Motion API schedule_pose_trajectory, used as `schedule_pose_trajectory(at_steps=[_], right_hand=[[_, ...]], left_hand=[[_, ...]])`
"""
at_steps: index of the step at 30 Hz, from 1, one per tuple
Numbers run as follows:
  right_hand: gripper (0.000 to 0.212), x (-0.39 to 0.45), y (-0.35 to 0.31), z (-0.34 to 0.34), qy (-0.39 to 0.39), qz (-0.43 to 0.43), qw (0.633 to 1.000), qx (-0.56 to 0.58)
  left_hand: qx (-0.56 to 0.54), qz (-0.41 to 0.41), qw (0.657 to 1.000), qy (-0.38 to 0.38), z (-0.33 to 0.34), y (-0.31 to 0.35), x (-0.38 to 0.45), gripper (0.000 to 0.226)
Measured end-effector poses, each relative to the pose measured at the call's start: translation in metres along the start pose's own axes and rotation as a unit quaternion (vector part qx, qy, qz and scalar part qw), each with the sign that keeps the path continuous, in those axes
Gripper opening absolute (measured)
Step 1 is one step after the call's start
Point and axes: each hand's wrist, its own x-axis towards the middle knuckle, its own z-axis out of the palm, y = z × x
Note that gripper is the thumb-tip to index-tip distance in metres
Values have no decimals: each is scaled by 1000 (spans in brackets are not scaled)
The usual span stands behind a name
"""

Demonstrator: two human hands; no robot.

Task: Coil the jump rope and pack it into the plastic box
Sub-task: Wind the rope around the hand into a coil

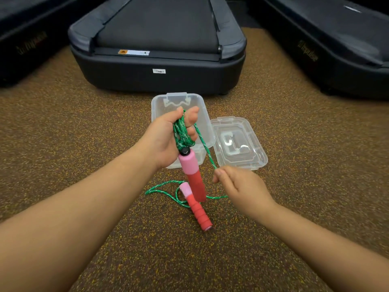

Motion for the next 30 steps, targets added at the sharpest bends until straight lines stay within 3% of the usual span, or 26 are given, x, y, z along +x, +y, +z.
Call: schedule_pose_trajectory(at_steps=[4, 8, 11, 17, 25, 30], right_hand=[[52, -6, -17, 0, -31, -71, 996, -48], [41, -8, -35, -4, -28, -126, 992, -10], [35, -3, -46, -13, -24, -108, 988, 112], [28, 13, -48, -40, -11, -81, 941, 328], [30, 28, -26, -59, 58, -42, 954, 290], [32, 30, -9, -44, 35, 10, 947, 320]], left_hand=[[60, -6, 998, -18, 0, -1, 1, 46], [187, -23, 981, -36, 3, -8, -1, 63], [307, -31, 949, -67, 1, -18, 1, 71], [462, -29, 875, -142, -3, -19, -14, 78], [472, -151, 831, -253, 6, -10, -25, 99], [456, -155, 832, -276, 6, -9, -26, 81]])
